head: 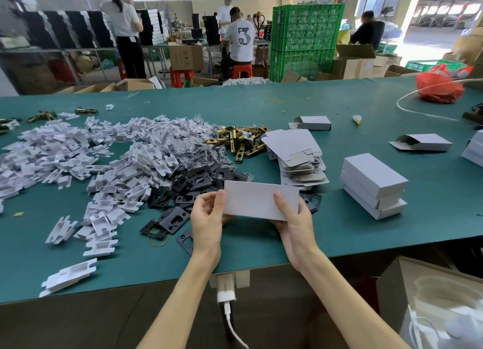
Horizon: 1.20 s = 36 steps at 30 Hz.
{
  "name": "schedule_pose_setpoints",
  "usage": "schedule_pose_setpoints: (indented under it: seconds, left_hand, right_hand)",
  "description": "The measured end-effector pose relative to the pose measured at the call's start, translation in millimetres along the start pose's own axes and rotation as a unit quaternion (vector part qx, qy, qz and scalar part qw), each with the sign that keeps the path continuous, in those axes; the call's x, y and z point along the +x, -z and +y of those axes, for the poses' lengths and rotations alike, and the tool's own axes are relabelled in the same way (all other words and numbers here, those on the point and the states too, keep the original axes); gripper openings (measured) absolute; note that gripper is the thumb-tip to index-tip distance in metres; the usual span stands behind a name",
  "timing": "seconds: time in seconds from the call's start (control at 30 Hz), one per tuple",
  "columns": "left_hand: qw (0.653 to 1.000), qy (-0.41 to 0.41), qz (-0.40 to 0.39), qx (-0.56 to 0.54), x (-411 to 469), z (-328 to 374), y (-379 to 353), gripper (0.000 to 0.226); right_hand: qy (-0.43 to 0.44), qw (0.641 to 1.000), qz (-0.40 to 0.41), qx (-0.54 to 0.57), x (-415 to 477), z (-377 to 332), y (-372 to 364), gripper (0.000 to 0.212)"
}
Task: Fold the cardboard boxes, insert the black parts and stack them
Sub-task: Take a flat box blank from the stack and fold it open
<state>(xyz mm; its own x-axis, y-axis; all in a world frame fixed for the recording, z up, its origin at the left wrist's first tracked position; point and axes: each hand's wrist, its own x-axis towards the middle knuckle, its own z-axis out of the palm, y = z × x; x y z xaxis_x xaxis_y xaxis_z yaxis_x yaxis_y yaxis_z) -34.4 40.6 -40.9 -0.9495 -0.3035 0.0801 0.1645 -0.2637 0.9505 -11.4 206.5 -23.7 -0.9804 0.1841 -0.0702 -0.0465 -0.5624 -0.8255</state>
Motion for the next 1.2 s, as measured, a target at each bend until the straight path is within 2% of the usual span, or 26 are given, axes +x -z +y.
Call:
schedule_pose_setpoints:
  seconds: [0.13, 0.37, 0.5, 0.63, 0.9, 1.2]
  left_hand:
    - [1.0, 0.009, -0.013, 0.009, -2.1, 2.6, -1.6, 0.039]
    - [1.0, 0.008, -0.004, 0.013, -1.1, 0.9, 1.0, 0.019]
    - [1.0, 0.023, 0.003, -0.004, -1.0, 2.4, 0.4, 0.024]
    - [0.999, 0.031, 0.004, -0.021, -0.8, 2.1, 1.0, 0.018]
    - [0.999, 0.027, 0.02, -0.037, -1.5, 3.4, -0.3, 0.019]
    - [0.999, 0.027, 0.028, -0.025, 1.6, -0.1, 0.7, 0.022]
  right_hand:
    - [-0.01, 1.0, -0.004, -0.019, -1.2, 0.8, -0.8, 0.045]
    - [-0.022, 1.0, -0.014, -0.008, -1.5, 0.8, 0.2, 0.039]
    - [-0.029, 1.0, -0.011, -0.004, -0.8, 0.5, 0.8, 0.045]
    - [-0.042, 0.999, -0.01, 0.008, -0.3, -0.1, 2.6, 0.045]
    - [-0.039, 0.999, -0.032, 0.02, -1.4, -1.4, 2.0, 0.033]
    - [-0.025, 0.999, -0.038, -0.008, -1.8, 0.3, 1.2, 0.029]
